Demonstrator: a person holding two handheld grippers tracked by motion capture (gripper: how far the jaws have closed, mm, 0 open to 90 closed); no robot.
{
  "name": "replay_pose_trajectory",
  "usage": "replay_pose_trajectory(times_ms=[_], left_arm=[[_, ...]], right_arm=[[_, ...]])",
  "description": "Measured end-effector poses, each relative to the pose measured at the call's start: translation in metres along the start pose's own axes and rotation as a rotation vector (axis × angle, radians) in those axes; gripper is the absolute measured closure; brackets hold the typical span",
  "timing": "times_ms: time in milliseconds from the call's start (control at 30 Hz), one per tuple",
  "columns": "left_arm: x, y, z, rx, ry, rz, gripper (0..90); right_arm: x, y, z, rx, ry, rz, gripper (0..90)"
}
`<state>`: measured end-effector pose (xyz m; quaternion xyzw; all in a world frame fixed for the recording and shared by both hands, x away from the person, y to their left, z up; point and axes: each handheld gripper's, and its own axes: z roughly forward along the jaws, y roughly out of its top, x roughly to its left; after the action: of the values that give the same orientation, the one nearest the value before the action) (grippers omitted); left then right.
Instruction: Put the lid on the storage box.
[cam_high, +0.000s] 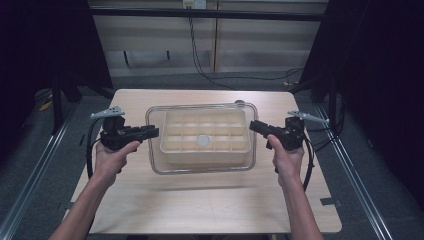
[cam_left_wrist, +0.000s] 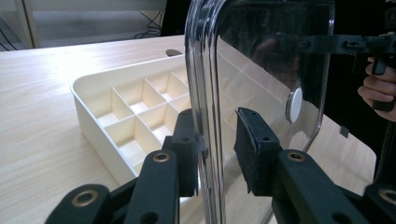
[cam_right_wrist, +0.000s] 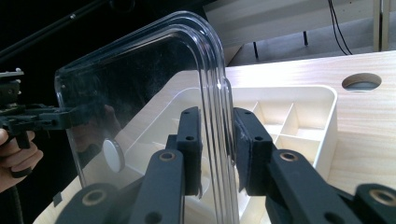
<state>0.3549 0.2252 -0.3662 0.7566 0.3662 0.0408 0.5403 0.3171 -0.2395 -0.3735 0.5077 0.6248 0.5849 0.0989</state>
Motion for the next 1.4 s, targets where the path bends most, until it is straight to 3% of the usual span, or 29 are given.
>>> replay_pose_trajectory(times_ms=[433, 533, 733, 1000, 1133, 1400], left_arm=[[0.004, 0.027, 0.007, -0.015, 0.029, 0.003, 69.4], [0.007, 0.032, 0.011, 0.000, 0.039, 0.017, 69.0], [0.014, 0.040, 0.019, 0.010, 0.042, 0.005, 68.8], [0.021, 0.044, 0.031, 0.023, 0.040, -0.008, 68.7], [0.027, 0.042, 0.043, 0.039, 0.075, -0.035, 67.2], [0.036, 0.044, 0.049, 0.045, 0.070, -0.048, 67.0]], right_arm=[[-0.006, 0.017, 0.008, -0.011, -0.011, 0.001, 73.7], [-0.009, 0.021, 0.011, -0.009, -0.021, 0.006, 73.7], [-0.015, 0.026, 0.019, 0.000, -0.029, 0.016, 73.5], [-0.027, 0.035, 0.026, -0.005, -0.036, 0.043, 73.5], [-0.034, 0.033, 0.033, 0.013, -0.051, 0.056, 73.5], [-0.043, 0.032, 0.041, 0.019, -0.040, 0.090, 73.7]])
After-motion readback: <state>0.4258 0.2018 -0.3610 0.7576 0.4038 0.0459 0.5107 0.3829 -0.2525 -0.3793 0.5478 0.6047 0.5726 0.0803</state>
